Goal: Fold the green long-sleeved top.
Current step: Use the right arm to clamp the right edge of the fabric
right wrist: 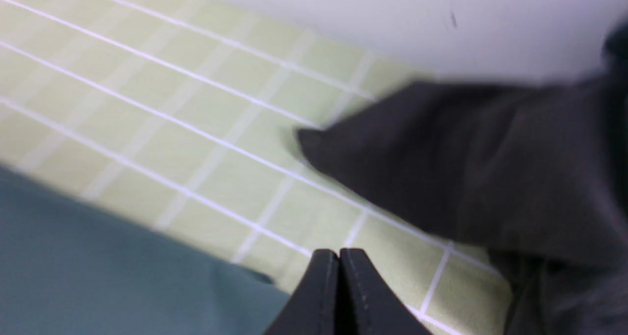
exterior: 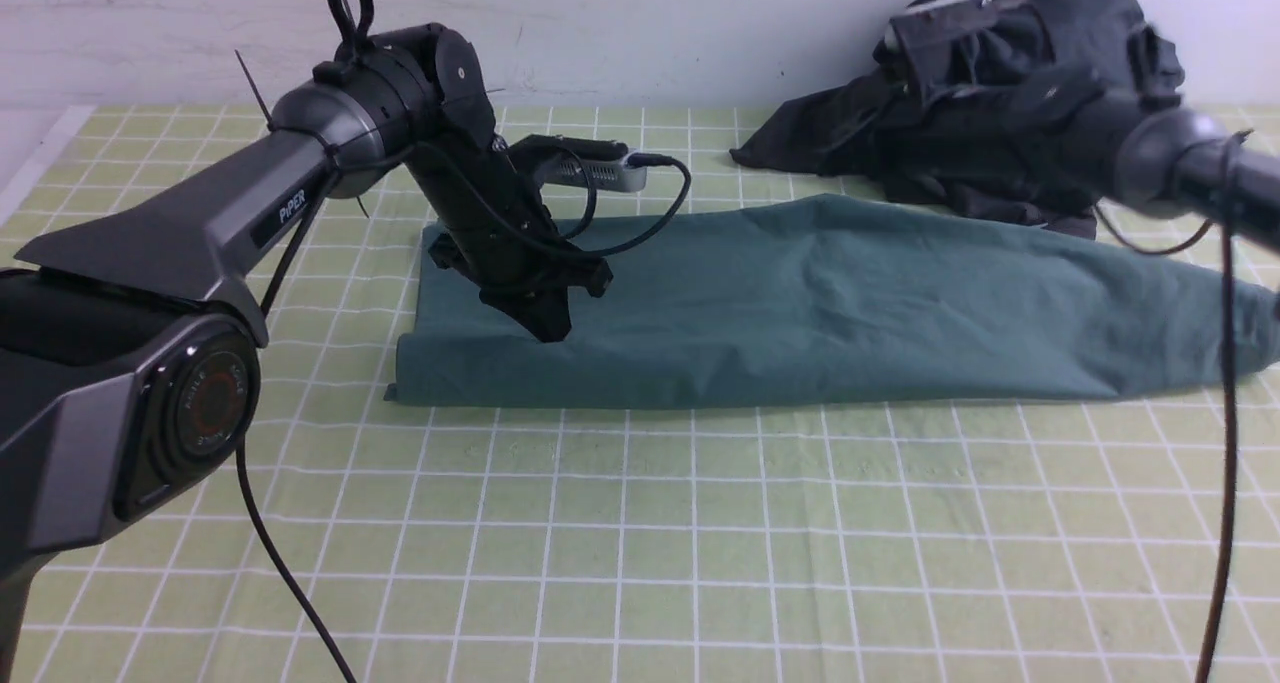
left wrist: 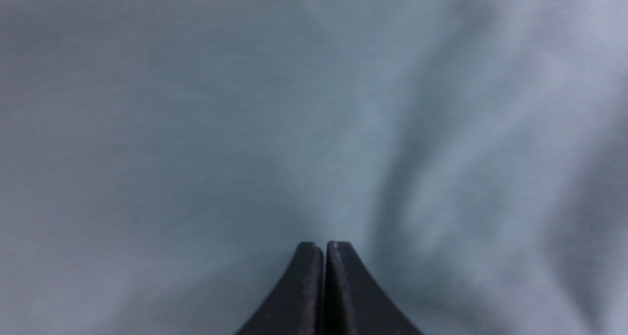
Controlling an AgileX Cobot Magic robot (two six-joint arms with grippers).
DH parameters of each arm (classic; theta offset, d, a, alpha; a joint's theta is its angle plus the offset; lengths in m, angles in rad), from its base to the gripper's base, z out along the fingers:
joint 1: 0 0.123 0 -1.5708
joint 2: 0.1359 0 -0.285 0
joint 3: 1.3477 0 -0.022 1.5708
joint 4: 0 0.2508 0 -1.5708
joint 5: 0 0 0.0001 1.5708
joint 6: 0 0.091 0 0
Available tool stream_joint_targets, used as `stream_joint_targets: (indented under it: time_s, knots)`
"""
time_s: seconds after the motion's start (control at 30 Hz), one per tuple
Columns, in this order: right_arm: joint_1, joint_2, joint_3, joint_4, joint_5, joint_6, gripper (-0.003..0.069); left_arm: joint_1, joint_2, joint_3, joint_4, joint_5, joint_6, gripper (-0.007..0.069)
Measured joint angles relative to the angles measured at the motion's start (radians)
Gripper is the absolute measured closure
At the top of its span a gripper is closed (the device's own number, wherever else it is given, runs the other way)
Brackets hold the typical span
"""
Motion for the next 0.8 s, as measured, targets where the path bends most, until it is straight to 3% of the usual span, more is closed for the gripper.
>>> stream_joint_targets:
  time_s: [0.03,0.2,0.3,0.47,0.63,0.8]
  knots:
    - [-0.005,-0.018,0.000,-0.010,0.015,0.008,0.0666,0.000,-0.001,0.000,0.005,0.000,-0.004,0.0628]
    - [-0.083,-0.247,0.005,-0.389,0.531,0.211,0.0665,-0.001,-0.120,0.089,0.065,0.000,-0.032,0.0628]
    - [-0.128,-0.325,0.073,-0.505,0.658,0.266,0.0665,-0.003,-0.196,0.170,0.067,0.000,-0.026,0.0628]
    - [-0.230,-0.382,0.285,-0.520,0.560,0.376,0.0665,-0.011,-0.255,0.326,0.069,-0.003,0.008,0.0628]
    - [-0.300,-0.306,0.529,-0.528,0.265,0.390,0.0665,-0.013,-0.243,0.481,0.087,-0.121,-0.014,0.0628]
    - [-0.354,-0.236,0.561,-0.525,0.199,0.391,0.0665,-0.013,-0.246,0.523,0.151,-0.135,-0.070,0.0628]
